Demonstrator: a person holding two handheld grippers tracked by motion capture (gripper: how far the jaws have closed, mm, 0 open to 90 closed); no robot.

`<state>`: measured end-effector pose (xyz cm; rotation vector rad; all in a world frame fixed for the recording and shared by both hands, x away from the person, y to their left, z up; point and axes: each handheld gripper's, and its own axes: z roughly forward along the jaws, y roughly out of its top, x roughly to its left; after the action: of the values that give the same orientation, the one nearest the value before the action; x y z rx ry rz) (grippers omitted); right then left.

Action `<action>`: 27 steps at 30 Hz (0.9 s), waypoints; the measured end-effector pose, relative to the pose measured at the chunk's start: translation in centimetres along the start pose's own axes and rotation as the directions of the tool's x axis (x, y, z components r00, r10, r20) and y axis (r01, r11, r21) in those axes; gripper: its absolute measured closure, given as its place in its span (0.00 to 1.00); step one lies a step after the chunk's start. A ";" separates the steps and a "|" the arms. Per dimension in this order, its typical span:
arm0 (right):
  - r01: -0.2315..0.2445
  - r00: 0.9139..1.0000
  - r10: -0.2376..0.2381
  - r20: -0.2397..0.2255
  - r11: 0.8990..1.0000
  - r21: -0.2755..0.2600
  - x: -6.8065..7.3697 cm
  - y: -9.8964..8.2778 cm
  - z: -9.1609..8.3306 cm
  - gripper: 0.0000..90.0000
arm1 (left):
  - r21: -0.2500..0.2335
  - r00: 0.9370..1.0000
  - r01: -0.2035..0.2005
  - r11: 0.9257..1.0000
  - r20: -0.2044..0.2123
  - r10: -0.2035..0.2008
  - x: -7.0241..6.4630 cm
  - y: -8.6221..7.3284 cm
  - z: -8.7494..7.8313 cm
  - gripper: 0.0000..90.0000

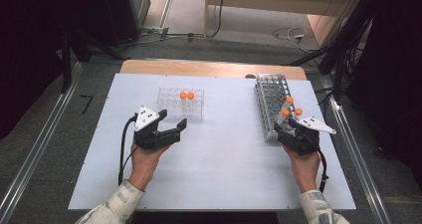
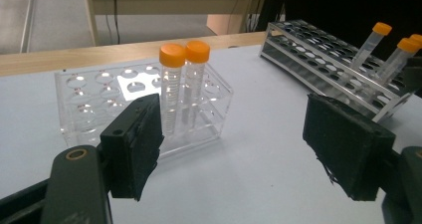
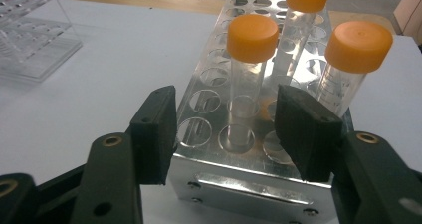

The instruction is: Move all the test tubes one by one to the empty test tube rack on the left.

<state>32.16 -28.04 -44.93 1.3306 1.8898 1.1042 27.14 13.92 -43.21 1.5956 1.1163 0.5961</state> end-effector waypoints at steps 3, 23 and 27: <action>-0.008 1.000 0.008 0.012 1.000 0.000 -0.2 0.3 0.6 0.50 | -0.002 1.000 -0.003 1.000 0.010 0.003 -0.3 0.0 -0.1 0.26; -0.011 0.999 0.011 0.033 1.000 -0.002 -0.5 0.6 2.2 0.79 | 0.002 1.000 -0.009 1.000 0.025 0.009 -0.6 -0.3 -0.1 0.26; -0.012 0.999 0.012 0.039 1.000 -0.007 -0.5 0.7 2.1 0.79 | 0.003 1.000 -0.008 1.000 0.026 0.008 -0.6 -0.3 -0.1 0.26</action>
<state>34.36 -27.81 -45.40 1.3521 1.8504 1.0815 26.66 13.44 -43.35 1.6063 1.0928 0.5777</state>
